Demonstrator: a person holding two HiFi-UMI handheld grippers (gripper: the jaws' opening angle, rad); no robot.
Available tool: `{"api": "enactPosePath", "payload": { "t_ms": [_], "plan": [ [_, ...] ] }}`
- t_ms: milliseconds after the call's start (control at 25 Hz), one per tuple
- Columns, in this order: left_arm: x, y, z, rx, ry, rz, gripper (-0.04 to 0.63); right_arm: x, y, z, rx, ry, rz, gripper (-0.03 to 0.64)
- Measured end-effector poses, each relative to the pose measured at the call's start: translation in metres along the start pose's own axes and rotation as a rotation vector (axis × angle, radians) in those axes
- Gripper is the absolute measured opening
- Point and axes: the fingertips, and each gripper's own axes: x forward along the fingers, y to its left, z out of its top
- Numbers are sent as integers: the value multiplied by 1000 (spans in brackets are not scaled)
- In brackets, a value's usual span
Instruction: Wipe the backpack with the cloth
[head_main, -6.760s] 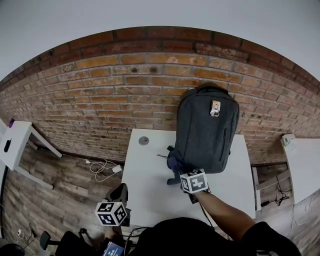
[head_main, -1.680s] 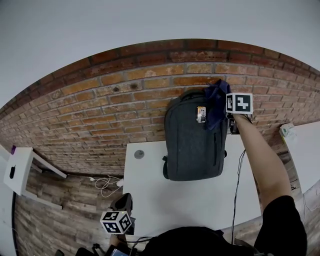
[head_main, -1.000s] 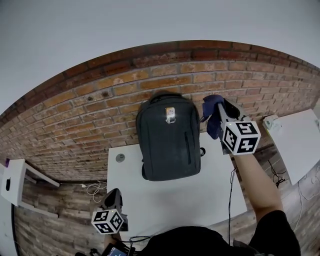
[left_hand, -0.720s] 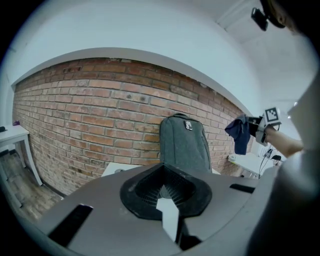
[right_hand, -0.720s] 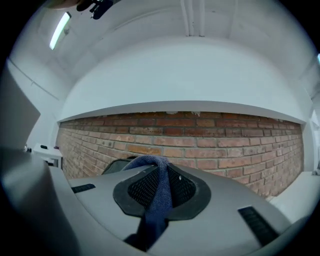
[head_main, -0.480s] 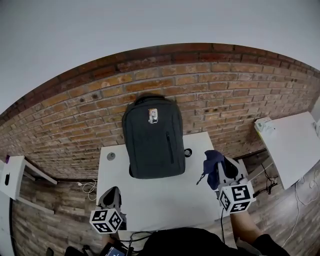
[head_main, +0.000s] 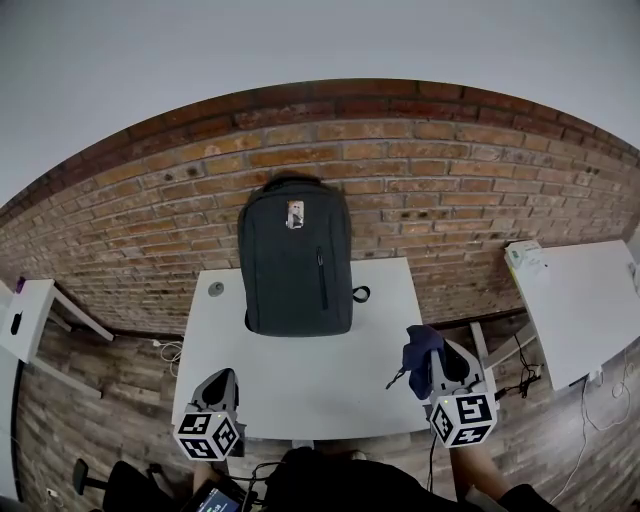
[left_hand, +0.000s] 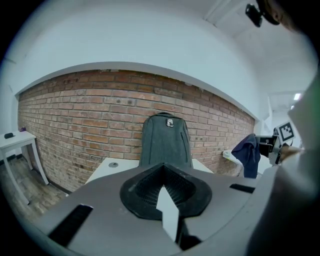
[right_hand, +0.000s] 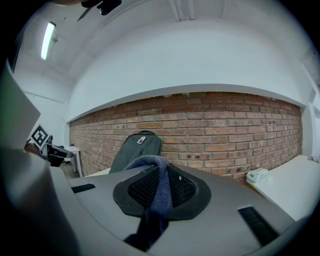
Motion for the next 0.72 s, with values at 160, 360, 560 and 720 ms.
{"api": "enactPosePath", "payload": {
  "t_ms": [160,360,560,720],
  "plan": [
    [-1,-17,-2,38,12,-29,-3,-17,-4,-10,17,10,1,35],
    [-3,-23,-1,60,6,-65,-3,-35,1,-25,36,31,-4,35],
    [-19,-34,-5,117,8,-141,-3,-47,-6,-14,39,19,-25,35],
    [-43,-25,-23,112,18,-169,-3,-60,12,-11,51,10,-32,35]
  ]
}}
